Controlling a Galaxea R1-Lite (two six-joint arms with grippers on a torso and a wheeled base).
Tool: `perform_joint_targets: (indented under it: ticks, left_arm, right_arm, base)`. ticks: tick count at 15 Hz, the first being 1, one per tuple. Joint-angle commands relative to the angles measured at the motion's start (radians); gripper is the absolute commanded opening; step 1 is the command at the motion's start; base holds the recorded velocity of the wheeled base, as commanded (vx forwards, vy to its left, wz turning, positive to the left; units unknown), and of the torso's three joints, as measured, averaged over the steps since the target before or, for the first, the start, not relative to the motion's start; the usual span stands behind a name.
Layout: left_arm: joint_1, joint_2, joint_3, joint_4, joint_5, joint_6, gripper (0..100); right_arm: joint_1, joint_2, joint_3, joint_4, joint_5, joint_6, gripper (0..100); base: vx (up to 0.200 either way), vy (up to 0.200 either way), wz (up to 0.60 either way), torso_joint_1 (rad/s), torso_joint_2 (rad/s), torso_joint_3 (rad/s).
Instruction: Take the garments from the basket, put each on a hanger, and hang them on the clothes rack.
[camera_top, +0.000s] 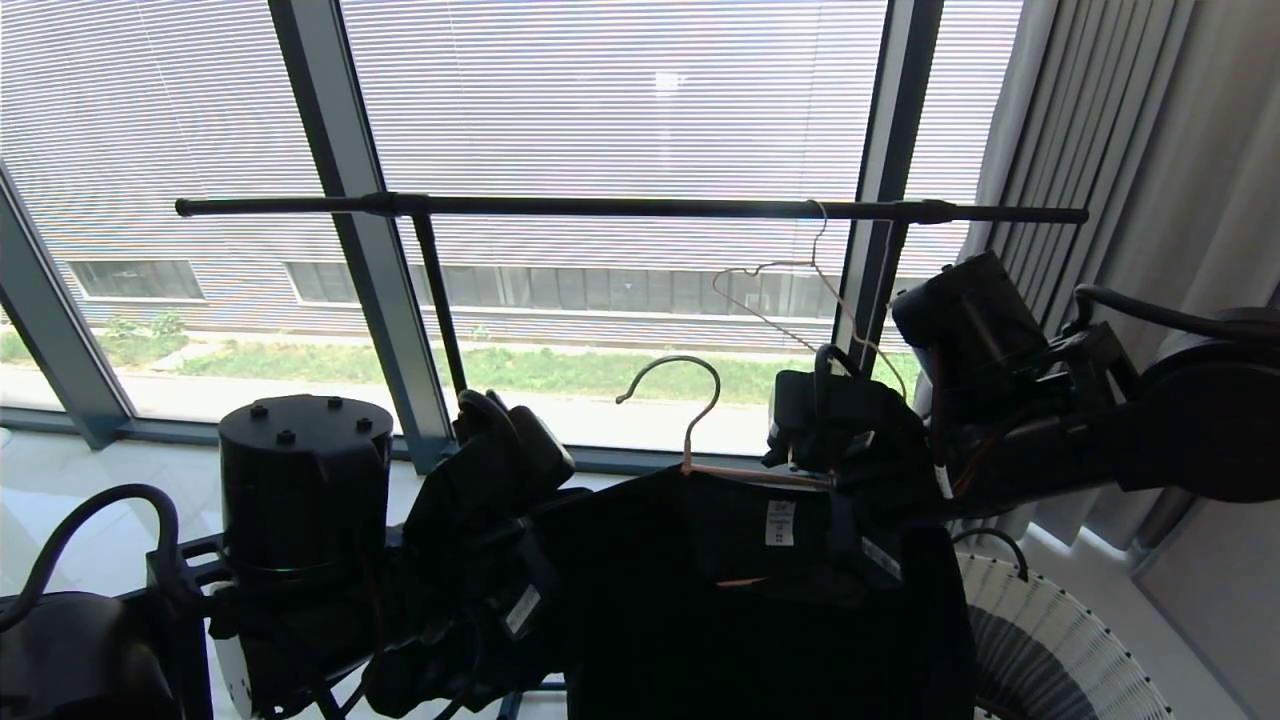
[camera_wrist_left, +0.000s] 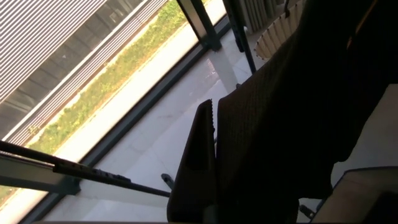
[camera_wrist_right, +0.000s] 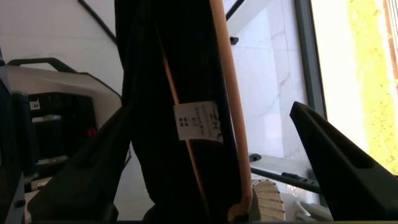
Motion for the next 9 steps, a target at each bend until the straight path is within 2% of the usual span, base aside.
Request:
perform_joint_targets:
  ticks: [1, 2, 3, 9]
  left_arm:
    - [-0.001, -0.01, -0.001, 0.0, 0.0, 0.0, 0]
    - [-0.001, -0.013, 0.001, 0.0, 0.0, 0.0, 0]
    - [-0.002, -0.016, 0.003, 0.0, 0.0, 0.0, 0]
    - [-0.004, -0.029, 0.013, -0.002, 0.0, -0.002, 0]
  right_arm:
    - [-0.002, 0.018, 0.0, 0.0, -0.001, 0.001, 100]
    - [-0.008, 0.019, 0.0, 0.0, -0.001, 0.001, 100]
    - [-0.013, 0.019, 0.0, 0.0, -0.002, 0.001, 0]
    - [-0.021, 0.019, 0.008, -0.058, -0.028, 0.003, 0]
  base:
    - [0.0, 0.0, 0.0, 0.0, 0.0, 0.0]
    - [0.0, 0.0, 0.0, 0.0, 0.0, 0.0]
    - [0.0, 0.0, 0.0, 0.0, 0.0, 0.0]
    - [0.0, 0.0, 0.0, 0.0, 0.0, 0.0]
